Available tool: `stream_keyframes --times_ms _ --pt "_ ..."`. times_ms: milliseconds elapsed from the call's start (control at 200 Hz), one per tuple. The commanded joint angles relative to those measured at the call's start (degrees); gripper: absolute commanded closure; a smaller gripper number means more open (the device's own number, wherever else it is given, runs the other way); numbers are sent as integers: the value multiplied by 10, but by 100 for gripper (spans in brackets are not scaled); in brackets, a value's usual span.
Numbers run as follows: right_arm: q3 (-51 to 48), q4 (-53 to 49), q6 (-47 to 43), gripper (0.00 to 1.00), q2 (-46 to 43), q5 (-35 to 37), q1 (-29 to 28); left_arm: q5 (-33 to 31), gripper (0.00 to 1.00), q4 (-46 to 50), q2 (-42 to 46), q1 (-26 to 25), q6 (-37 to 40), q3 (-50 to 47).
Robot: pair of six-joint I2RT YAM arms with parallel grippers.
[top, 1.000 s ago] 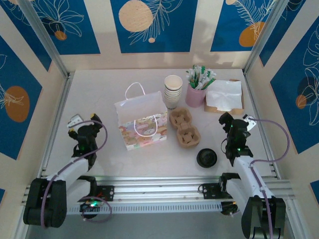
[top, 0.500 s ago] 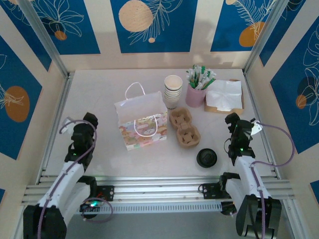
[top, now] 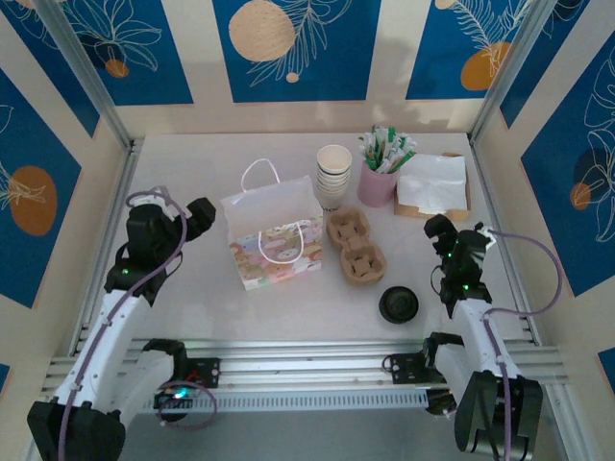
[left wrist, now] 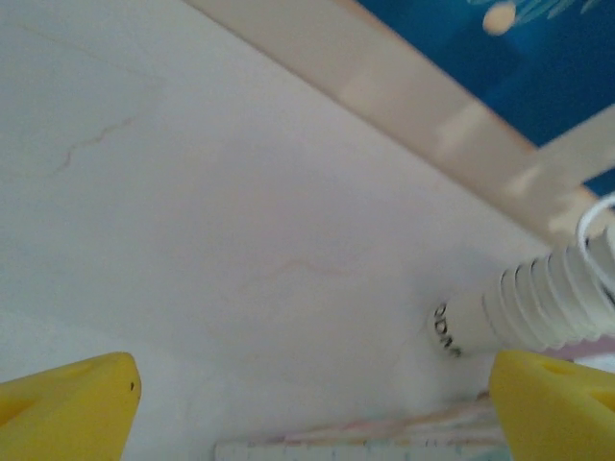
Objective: Pack the takeout coffee
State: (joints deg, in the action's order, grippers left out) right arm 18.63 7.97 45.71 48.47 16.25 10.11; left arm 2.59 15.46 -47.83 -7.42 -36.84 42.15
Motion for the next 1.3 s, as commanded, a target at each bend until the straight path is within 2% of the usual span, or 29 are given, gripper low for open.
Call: stream_keyframes --times_ms 0,160,250,390,500,600,660,725,830,970,1085,1296 --pt "24 1 -30 1 22 -40 -7 18 4 69 6 -2 69 13" --pt "96 -125 -34 1 54 -69 -25 52 6 55 18 -3 54 -2" --pt "152 -212 -33 0 75 -90 -41 40 5 58 28 -3 63 1" --pt "288 -374 -47 8 116 -118 -73 20 5 61 47 -3 59 -4" --pt "415 -495 -54 12 151 -110 -125 18 5 54 58 -3 56 -9" --pt "513 -565 -55 13 174 -55 -212 16 5 53 61 -3 52 -10" --pt "553 -576 -52 17 182 -20 -267 15 5 54 62 -2 52 -10" --pt "583 -568 -47 27 187 0 -318 14 5 55 61 -3 52 -10" --pt "605 -533 -26 32 193 18 -359 7 5 56 63 -3 52 -11" --pt "620 -500 36 33 214 45 -367 -3 5 56 64 -3 52 -13" --pt "640 -494 88 38 247 55 -367 -12 5 56 65 -3 54 -14" --pt "706 -503 109 46 345 46 -366 -16 5 58 65 -2 54 -14"
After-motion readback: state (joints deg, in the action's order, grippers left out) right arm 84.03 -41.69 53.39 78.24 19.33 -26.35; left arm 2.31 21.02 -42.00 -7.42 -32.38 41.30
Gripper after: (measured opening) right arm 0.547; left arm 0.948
